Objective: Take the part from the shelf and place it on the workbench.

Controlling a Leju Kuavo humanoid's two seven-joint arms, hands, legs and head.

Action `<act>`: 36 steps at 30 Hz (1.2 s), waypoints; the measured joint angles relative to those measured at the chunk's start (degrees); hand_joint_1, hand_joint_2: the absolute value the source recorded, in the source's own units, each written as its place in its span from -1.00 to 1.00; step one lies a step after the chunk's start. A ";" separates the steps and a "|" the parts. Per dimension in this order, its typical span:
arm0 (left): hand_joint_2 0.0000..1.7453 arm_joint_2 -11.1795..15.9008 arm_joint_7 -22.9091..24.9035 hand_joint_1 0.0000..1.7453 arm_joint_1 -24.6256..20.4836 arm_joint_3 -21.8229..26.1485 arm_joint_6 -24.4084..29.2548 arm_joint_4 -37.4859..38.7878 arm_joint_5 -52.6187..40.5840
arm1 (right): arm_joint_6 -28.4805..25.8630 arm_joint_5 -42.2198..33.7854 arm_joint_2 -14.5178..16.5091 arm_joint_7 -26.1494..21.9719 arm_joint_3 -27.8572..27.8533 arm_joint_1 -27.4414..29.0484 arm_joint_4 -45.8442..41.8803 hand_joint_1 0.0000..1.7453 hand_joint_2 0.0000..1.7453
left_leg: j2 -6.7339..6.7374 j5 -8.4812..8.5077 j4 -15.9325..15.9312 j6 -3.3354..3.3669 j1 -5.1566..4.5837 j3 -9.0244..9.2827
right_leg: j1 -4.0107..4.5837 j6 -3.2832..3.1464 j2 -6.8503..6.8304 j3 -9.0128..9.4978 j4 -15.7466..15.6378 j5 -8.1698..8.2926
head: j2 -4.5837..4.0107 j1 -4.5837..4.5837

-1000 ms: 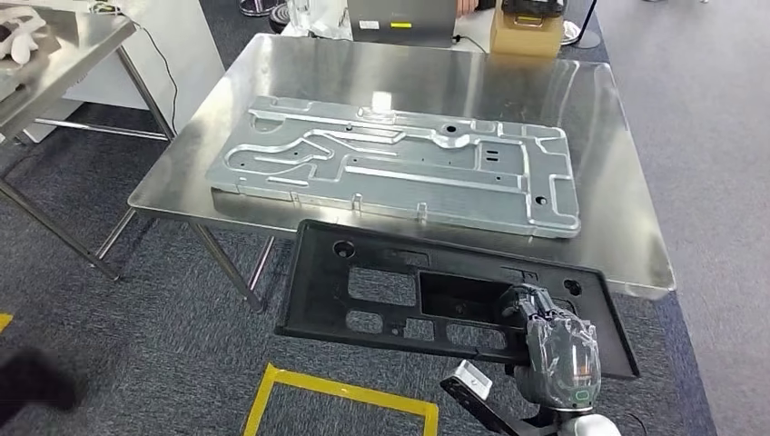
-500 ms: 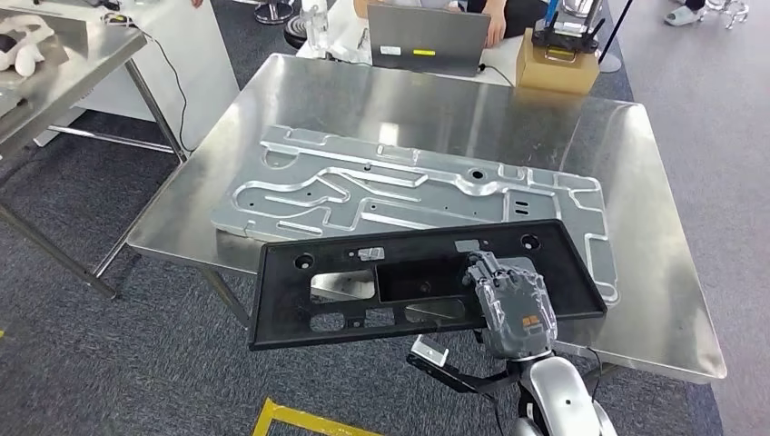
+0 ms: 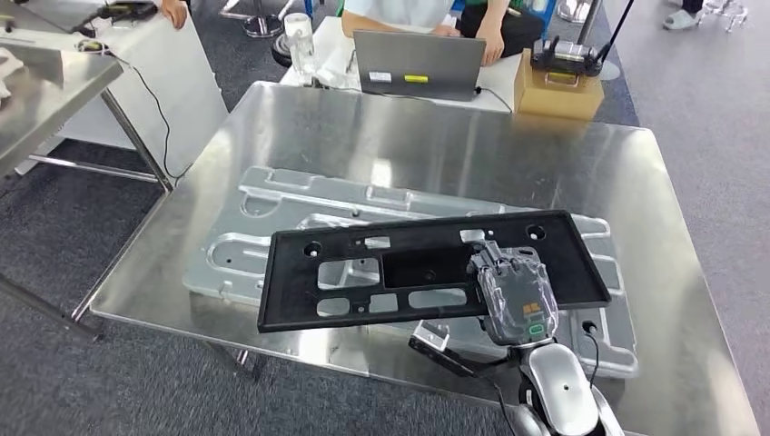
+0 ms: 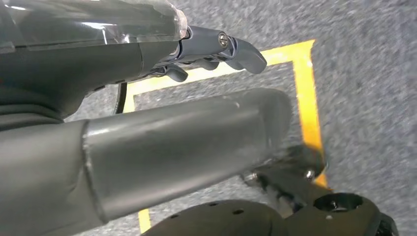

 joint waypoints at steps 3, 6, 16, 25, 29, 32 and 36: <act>-1.00 -0.10 0.07 -1.00 -0.56 -0.06 -0.03 -0.01 0.00 | -0.07 0.01 -0.10 -0.01 0.03 -0.16 -0.22 1.00 1.00 | -0.04 2.74 -0.77 1.29 0.03 0.92 | 0.16 1.44 -0.05 1.11 1.87 -0.48 | 0.00 0.03; -1.00 -0.13 0.03 -1.00 -0.98 -0.08 0.05 -0.01 0.01 | -0.09 0.02 -0.21 0.00 0.06 -0.37 -0.41 1.00 1.00 | -0.46 2.07 -1.27 2.74 -0.15 2.79 | -0.05 2.00 -0.44 -3.54 9.97 1.12 | 0.00 0.10; 0.50 -0.67 -0.73 -1.00 -0.34 -0.09 -0.11 -0.09 1.74 | 0.01 0.10 -0.25 4.95 -3.67 5.46 -0.56 -0.50 1.00 | -1.99 -3.43 -2.13 3.29 -2.10 9.38 | 3.47 -3.46 0.22 -13.84 4.16 8.26 | 0.00 0.02; -1.00 -0.52 -2.35 -1.00 -0.79 -0.08 -1.66 -0.08 3.56 | -0.04 -2.88 0.94 4.16 -5.93 11.05 -2.35 -1.00 1.00 | -1.22 -8.48 11.82 0.65 -1.33 0.90 | 2.55 -4.01 0.27 -9.63 1.25 7.18 | 0.00 0.05; -1.00 -0.45 -2.40 -1.00 -0.74 -0.08 -1.71 -0.08 3.61 | -0.04 -3.01 1.08 3.97 -6.25 11.96 -2.61 -1.00 1.00 | -1.09 -0.68 2.26 0.48 -1.18 2.45 | 2.27 -3.11 0.48 -8.07 2.00 5.42 | 0.00 0.06; -1.00 -0.43 -2.47 -1.00 -0.82 -0.08 -1.90 -0.08 3.61 | 0.07 -3.67 1.13 3.88 -6.52 12.16 -2.83 -1.00 1.00 | -1.07 -0.01 -1.23 1.65 -1.63 3.35 | 2.29 -2.19 0.55 -8.01 2.45 4.62 | 0.00 0.07; -1.00 -0.52 -2.50 -1.00 -0.84 -0.08 -2.31 -0.08 3.74 | 0.02 -4.71 1.15 3.56 -7.09 12.65 -3.53 -1.00 1.00 | -0.78 1.26 -2.44 3.25 -1.14 4.08 | 2.21 -0.91 0.22 -8.93 4.97 2.45 | 0.00 0.06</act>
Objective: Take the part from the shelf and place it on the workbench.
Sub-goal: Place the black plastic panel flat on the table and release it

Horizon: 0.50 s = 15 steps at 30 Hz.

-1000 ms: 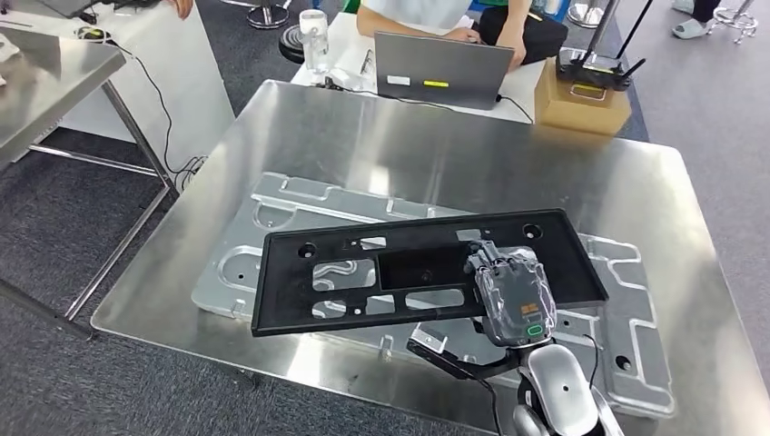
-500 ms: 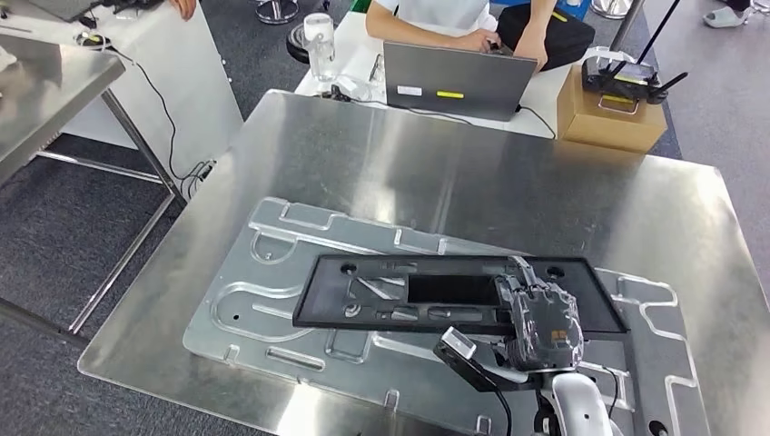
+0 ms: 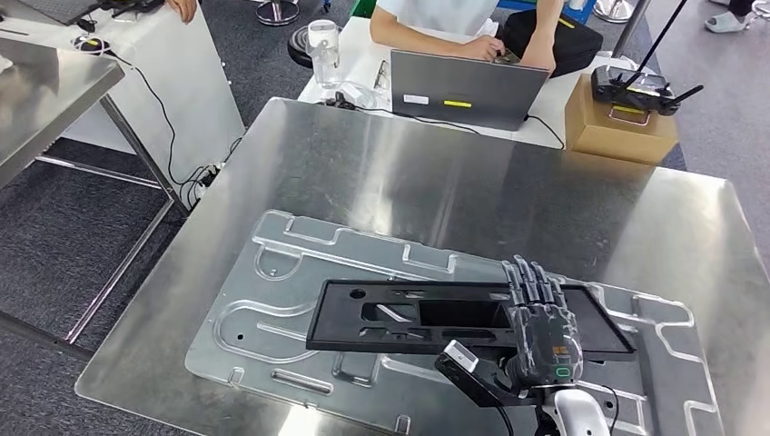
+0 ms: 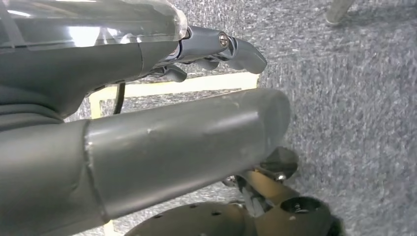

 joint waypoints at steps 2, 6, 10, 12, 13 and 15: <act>-1.00 0.20 -0.04 -1.00 -0.09 0.02 -0.21 -0.01 0.49 | -0.22 -0.87 0.00 -0.71 -0.50 0.42 -0.31 -1.00 1.00 | 0.15 -0.04 -0.25 0.37 0.06 0.25 | -0.52 0.76 -0.41 -3.29 6.40 -3.21 | 0.00 0.01; -1.00 1.28 -1.04 -1.00 -0.03 0.15 -1.43 -0.48 1.62 | -0.75 -2.00 -0.05 -1.91 -1.22 1.80 -0.92 -1.00 1.00 | 0.29 -0.41 -0.09 0.29 0.15 0.69 | -1.67 1.66 -0.78 -6.47 10.28 -2.16 | 0.00 0.02; -1.00 1.94 -2.12 -1.00 -0.27 0.51 -2.37 -1.02 2.26 | -0.97 -2.22 -0.12 -2.09 -2.05 2.37 -2.14 -1.00 1.00 | 0.20 -0.95 0.13 -0.70 0.04 1.15 | -1.75 1.57 -0.96 -1.37 -1.52 3.68 | 0.00 0.00; -1.00 2.15 -2.19 -1.00 -0.34 0.55 -2.40 -1.17 2.42 | -0.96 -2.36 -0.14 -2.13 -2.35 2.92 -2.54 -1.00 1.00 | 0.18 -0.86 0.05 -1.38 -0.03 1.12 | -1.41 1.14 -0.80 -1.40 -1.98 3.80 | 0.00 -0.02; -1.00 2.30 -2.13 -1.00 -0.31 0.57 -2.37 -1.22 2.53 | -0.95 -2.50 -0.14 -2.14 -2.46 3.23 -2.64 -1.00 1.00 | 0.20 -1.04 0.16 -1.75 0.05 1.08 | -1.48 0.76 -0.83 -1.44 -2.14 3.99 | 0.00 -0.01; -1.00 2.52 -1.84 -1.00 -0.23 0.58 -2.27 -1.28 2.70 | -0.98 -2.96 -0.15 -2.25 -2.60 3.75 -2.69 -1.00 1.00 | 0.19 -3.06 2.09 -2.31 0.17 0.45 | -1.62 -0.19 -0.93 -1.53 -2.65 4.53 | 0.00 -0.03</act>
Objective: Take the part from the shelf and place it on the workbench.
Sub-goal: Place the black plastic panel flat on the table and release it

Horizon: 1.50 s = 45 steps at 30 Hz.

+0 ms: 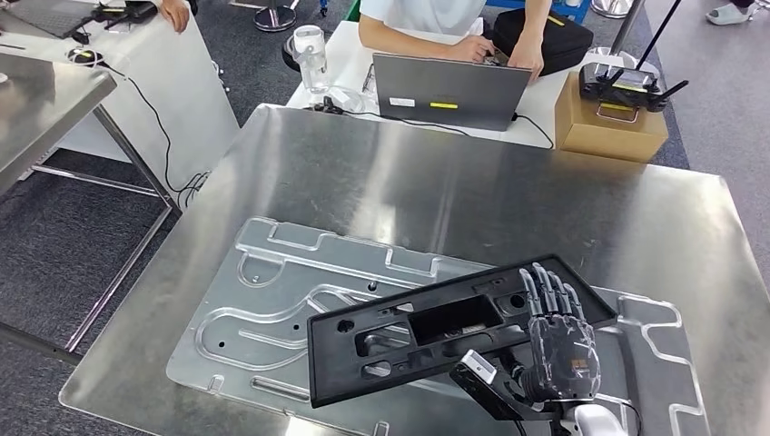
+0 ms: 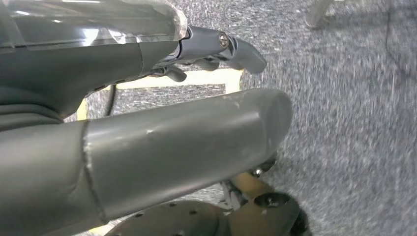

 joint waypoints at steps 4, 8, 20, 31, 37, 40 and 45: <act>-1.00 0.06 0.57 -1.00 0.18 -0.01 0.23 -0.05 -0.27 | -0.42 -1.26 -0.01 -0.33 -0.69 2.17 -0.23 -1.00 1.00 | -0.02 -7.96 12.16 -0.32 0.09 -3.80 | 0.44 -1.05 -0.24 -1.12 -0.17 1.02 | 0.00 -0.03; -1.00 -0.55 0.82 -1.00 0.23 -0.01 1.28 -0.05 -0.89 | -0.45 -2.87 -0.10 -0.77 -2.98 5.15 -1.60 -1.00 1.00 | -0.06 -4.71 3.64 0.50 -0.03 2.86 | 0.81 -0.77 -0.16 -2.72 0.26 2.26 | 0.00 -0.03; -1.00 -2.17 0.87 -1.00 0.02 -0.01 1.29 -0.01 -0.62 | 0.55 -3.17 0.02 -1.73 -5.23 6.74 -2.83 -1.00 1.00 | 0.83 3.12 -3.97 2.88 -0.17 1.26 | -0.12 2.72 -0.06 -6.65 15.04 -8.16 | 0.00 0.18; -1.00 -2.07 0.87 -1.00 0.19 -0.03 1.08 -0.01 -0.63 | 0.58 -3.20 0.08 -1.79 -5.25 6.63 -2.85 -1.00 1.00 | 0.43 2.91 0.17 -0.43 0.05 -3.95 | -0.05 -0.34 -0.19 5.02 -1.57 -3.25 | 0.00 0.06; -1.00 -2.03 0.87 -1.00 0.16 -0.03 1.07 -0.01 -0.63 | 0.57 -3.20 0.20 -1.81 -5.26 6.75 -2.84 -1.00 1.00 | 0.33 -3.57 12.46 -0.25 -0.01 -3.82 | 1.09 -1.25 -0.27 -0.23 -1.19 0.66 | 0.00 0.04; -1.00 -1.78 0.86 -1.00 0.00 -0.04 1.05 0.03 -0.65 | 0.46 -3.25 0.25 -1.83 -5.26 6.81 -2.86 -1.00 1.00 | 0.22 -1.48 0.45 1.64 -0.86 5.30 | 1.54 -1.01 -0.22 -1.92 -0.77 2.16 | 0.00 0.05; -1.00 -1.68 0.95 -1.00 -0.08 -0.06 0.89 0.05 -0.58 | -0.24 -3.36 0.62 -2.02 -5.27 7.71 -2.87 -1.00 1.00 | 0.39 -0.59 -6.36 2.80 -1.25 7.84 | 1.17 0.58 -0.31 -2.81 -0.69 3.15 | 0.00 0.07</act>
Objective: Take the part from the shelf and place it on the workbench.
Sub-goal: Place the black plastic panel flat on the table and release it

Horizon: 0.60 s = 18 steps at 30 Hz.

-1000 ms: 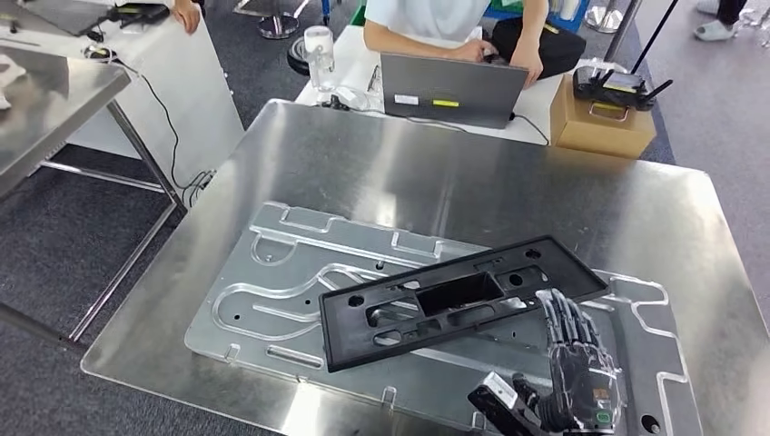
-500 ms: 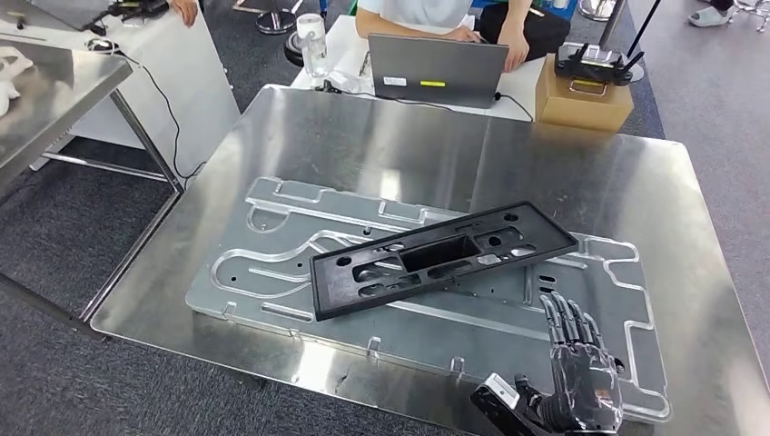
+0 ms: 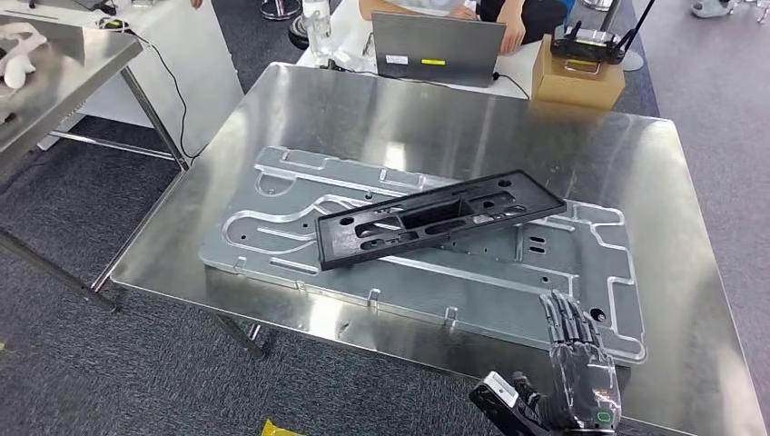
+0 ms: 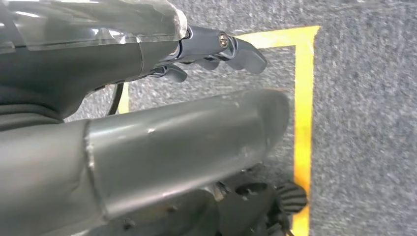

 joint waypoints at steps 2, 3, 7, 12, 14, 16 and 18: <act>-1.00 -0.06 0.09 -1.00 0.10 0.00 -0.02 0.00 0.09 | -0.30 -0.04 0.12 -0.09 -0.03 0.78 -0.02 -1.00 1.00 | 0.30 1.58 -0.40 0.60 0.37 -1.23 | -0.24 0.75 0.14 -1.37 3.62 -4.64 | 0.00 0.02; -1.00 -0.06 0.13 -1.00 0.15 0.00 -0.02 0.00 0.14 | -0.44 -0.05 0.19 -0.13 -0.04 1.09 -0.03 -1.00 1.00 | 0.36 2.21 -0.34 0.77 0.39 -2.03 | -0.46 1.15 0.17 -2.33 6.95 -7.65 | 0.00 0.03; -1.00 -0.07 0.14 -1.00 0.29 0.01 -0.02 0.00 0.19 | -0.71 -0.07 0.36 -0.19 -0.08 1.67 -0.03 -1.00 1.00 | 0.56 3.75 0.88 0.30 0.72 -5.39 | -1.49 2.42 0.10 -1.52 13.89 -9.34 | 0.00 0.04; -1.00 -0.15 0.14 -1.00 0.29 0.01 -0.03 0.00 0.19 | -0.84 -0.07 0.49 -0.25 -0.09 1.92 -0.23 -1.00 -0.50 | 0.64 4.37 3.24 -1.10 0.93 -8.37 | -1.42 2.03 0.21 7.27 -0.07 -6.55 | 0.00 -0.02; -1.00 -0.16 0.15 -1.00 0.39 0.00 -0.03 0.00 0.19 | -0.88 -0.08 0.56 -0.26 -0.10 2.10 -0.29 -1.00 -1.00 | 0.56 4.88 3.45 -1.92 0.97 -9.09 | -1.29 1.07 0.15 6.90 -0.61 -6.27 | 0.00 -0.03; -1.00 -0.14 0.16 -1.00 0.46 0.00 -0.03 0.01 0.19 | -0.92 -0.08 0.73 -0.30 -0.11 2.19 -0.30 -1.00 -1.00 | 0.33 3.17 5.08 -2.56 1.12 -10.16 | -1.49 0.20 0.05 6.47 -1.03 -5.73 | 0.00 -0.08; -1.00 -0.14 0.16 -1.00 0.48 0.00 -0.03 0.01 0.21 | -1.09 -0.08 1.05 -0.46 -0.13 2.28 -0.30 -1.00 -1.00 | 0.09 -1.15 11.19 -2.99 1.25 -12.38 | -1.46 -0.44 -0.14 5.91 -1.06 -5.39 | 0.00 -0.15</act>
